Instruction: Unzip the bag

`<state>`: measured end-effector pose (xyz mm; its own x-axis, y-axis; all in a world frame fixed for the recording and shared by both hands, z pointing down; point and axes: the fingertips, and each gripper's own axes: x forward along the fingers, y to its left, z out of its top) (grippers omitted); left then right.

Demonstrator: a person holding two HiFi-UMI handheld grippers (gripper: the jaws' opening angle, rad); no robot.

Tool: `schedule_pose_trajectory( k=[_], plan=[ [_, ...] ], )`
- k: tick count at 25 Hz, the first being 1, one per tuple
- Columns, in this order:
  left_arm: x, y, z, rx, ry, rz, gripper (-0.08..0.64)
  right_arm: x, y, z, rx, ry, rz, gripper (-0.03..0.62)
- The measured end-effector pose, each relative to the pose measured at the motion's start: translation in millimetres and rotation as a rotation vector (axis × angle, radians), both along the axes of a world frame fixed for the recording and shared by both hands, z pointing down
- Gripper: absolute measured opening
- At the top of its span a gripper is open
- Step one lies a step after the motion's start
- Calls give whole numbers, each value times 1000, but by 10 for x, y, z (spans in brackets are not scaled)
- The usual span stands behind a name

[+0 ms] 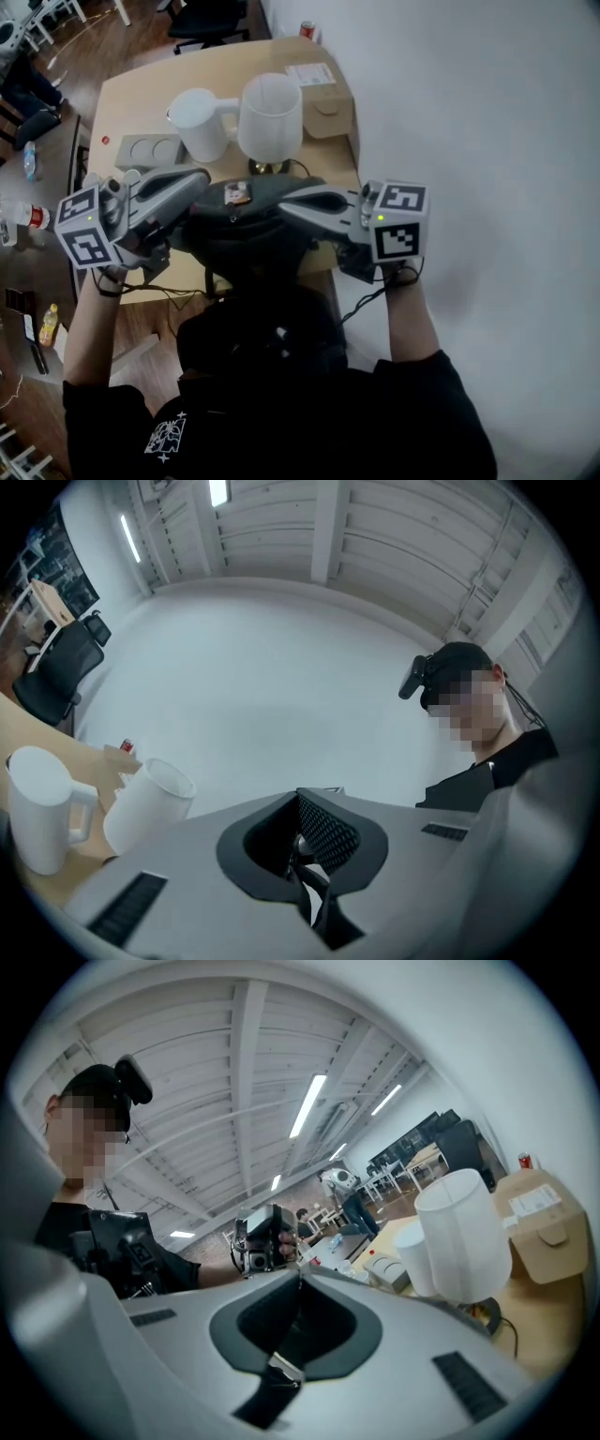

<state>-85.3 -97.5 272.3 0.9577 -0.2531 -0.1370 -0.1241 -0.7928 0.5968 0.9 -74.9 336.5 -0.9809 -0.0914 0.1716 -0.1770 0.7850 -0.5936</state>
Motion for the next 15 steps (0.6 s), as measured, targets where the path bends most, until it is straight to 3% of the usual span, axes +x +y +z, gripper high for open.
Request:
schedule_pose_trajectory(
  k=[2,5,7,11,13,15],
  plan=[
    [48,26,80,22,-97,15,0,3,4,1,-1,1,-1,9],
    [22,-13,305,39,-370,50,0,-2,4,12,-3,1,-8,9],
    [-15,-49,464,40,-533,143,2,-2,6,16,-3,3,-12,9],
    [81,200,651,3,-619,587,2,7,19,23,-5,1,-15,9],
    [128,234,743,-12,-657,687,2,6,22,34,-5,2,-21,9],
    [172,165,849,-15,-714,724,2,7,24,42,-7,5,-24,9]
  ],
)
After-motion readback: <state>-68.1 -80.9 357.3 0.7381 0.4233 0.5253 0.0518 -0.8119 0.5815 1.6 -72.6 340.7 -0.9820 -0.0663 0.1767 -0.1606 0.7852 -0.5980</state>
